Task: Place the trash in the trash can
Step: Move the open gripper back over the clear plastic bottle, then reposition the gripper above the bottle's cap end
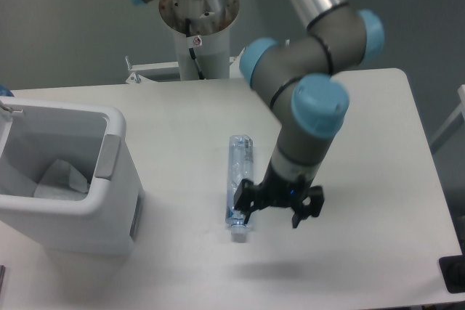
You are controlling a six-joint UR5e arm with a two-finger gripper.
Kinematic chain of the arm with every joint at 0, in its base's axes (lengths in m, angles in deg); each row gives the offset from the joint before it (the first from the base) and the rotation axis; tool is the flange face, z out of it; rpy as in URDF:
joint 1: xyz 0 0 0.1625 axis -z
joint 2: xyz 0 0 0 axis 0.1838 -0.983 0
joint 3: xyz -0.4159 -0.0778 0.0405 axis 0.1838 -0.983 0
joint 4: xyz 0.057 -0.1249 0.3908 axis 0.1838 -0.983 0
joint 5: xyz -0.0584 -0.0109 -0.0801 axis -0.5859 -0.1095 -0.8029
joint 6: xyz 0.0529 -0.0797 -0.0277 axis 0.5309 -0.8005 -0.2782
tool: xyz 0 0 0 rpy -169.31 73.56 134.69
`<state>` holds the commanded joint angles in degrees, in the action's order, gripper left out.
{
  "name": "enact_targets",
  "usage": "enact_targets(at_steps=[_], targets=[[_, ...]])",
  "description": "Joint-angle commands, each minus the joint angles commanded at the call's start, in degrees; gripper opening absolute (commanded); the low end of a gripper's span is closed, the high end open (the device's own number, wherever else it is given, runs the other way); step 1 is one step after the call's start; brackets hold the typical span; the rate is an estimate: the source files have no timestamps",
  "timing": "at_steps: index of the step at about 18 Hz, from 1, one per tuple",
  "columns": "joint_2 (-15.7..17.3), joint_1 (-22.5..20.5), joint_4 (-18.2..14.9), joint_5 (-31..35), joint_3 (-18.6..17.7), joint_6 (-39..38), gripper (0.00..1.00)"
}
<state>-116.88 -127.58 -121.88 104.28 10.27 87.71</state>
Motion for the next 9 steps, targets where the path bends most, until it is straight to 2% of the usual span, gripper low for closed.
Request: enact_targets(at_steps=[6, 9], targets=[[-1.85, 1.50, -0.26, 0.26, -0.09, 0.00, 0.99], [-3.08, 3.25, 0.00, 4.90, 0.00, -0.27, 0.99]])
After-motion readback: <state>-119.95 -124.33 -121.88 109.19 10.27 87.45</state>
